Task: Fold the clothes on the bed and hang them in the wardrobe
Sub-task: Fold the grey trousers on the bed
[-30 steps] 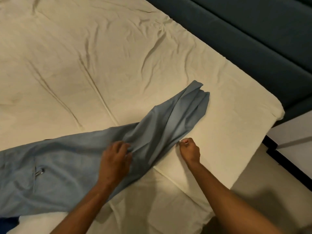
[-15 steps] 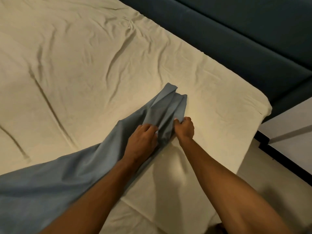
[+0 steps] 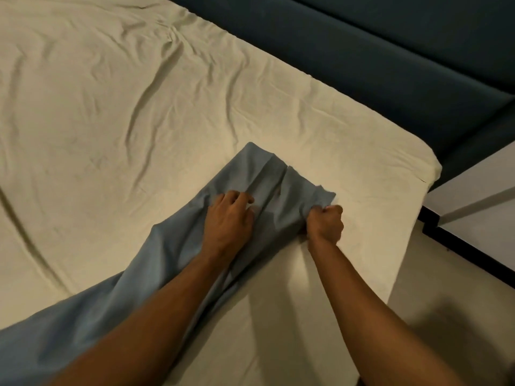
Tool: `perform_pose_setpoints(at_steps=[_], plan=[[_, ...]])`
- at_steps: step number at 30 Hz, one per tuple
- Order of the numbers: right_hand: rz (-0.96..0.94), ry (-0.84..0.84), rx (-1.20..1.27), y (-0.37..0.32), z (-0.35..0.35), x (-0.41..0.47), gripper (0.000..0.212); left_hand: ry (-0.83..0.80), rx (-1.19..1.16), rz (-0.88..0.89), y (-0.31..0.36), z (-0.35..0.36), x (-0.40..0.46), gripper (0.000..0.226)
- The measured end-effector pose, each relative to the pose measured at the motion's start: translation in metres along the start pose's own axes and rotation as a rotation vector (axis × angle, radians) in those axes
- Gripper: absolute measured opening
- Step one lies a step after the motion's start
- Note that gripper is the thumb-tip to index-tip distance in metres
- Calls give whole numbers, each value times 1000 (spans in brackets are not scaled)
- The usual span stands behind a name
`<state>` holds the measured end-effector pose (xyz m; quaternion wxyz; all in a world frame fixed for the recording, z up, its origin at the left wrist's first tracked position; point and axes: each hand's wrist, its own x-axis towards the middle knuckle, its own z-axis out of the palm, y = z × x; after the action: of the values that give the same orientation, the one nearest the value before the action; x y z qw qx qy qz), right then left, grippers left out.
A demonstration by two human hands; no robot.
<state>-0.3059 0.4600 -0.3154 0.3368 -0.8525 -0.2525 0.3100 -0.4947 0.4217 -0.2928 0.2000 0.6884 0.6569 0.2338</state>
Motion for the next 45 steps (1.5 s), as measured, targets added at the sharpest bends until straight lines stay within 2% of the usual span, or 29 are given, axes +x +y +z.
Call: perform_pose_setpoints(at_steps=[4, 6, 8, 10, 12, 14, 17, 19, 23, 29, 32, 33, 35, 38, 40, 41, 43, 45], plan=[[-110, 58, 1, -22, -9, 25, 43, -3, 33, -20, 8, 11, 21, 26], [-206, -14, -116, -30, -8, 33, 55, 15, 37, -43, 11, 17, 32, 27], [-290, -135, -335, -35, -6, 42, 61, -8, 54, -65, 13, 24, 43, 30], [-323, -203, -521, -36, -4, 52, 48, -77, 110, -70, 16, 31, 52, 36], [-367, -189, -553, -36, -4, 60, 25, -148, 162, -82, 16, 38, 58, 41], [-375, -149, -308, -37, -10, 67, 9, -158, 115, -127, 13, 41, 65, 31], [-283, -117, 232, -36, -31, 69, 16, -25, -83, -252, 11, 37, 72, 21], [-213, -127, 346, -22, -48, 74, 19, 55, -116, -254, 16, 33, 72, 20], [-197, -129, 70, 5, -73, 85, 14, 80, -147, -169, 19, 29, 66, 18], [-316, -67, -288, 16, -90, 89, 22, 106, -173, -118, 31, 30, 61, 17], [-432, -28, -361, 10, -88, 87, 15, 96, -174, -90, 32, 29, 61, 15], [-505, -44, -371, 5, -83, 86, 13, 107, -183, -93, 31, 27, 61, 14], [-632, -134, -396, -6, -72, 78, 22, 133, -194, -98, 28, 24, 62, 13], [-643, -277, -684, -24, -51, 68, 43, 149, -195, -102, 26, 17, 61, 13], [-614, -322, -781, -38, -40, 64, 31, 178, -212, -136, 23, 11, 61, 12], [-633, -313, -718, -47, -38, 62, 23, 205, -223, -162, 22, 8, 62, 12], [-726, -280, -423, -62, -43, 54, 14, 255, -244, -214, 19, -1, 63, 12], [-820, -305, -82, -74, -59, 42, 17, 297, -260, -235, 16, -11, 63, 14]])
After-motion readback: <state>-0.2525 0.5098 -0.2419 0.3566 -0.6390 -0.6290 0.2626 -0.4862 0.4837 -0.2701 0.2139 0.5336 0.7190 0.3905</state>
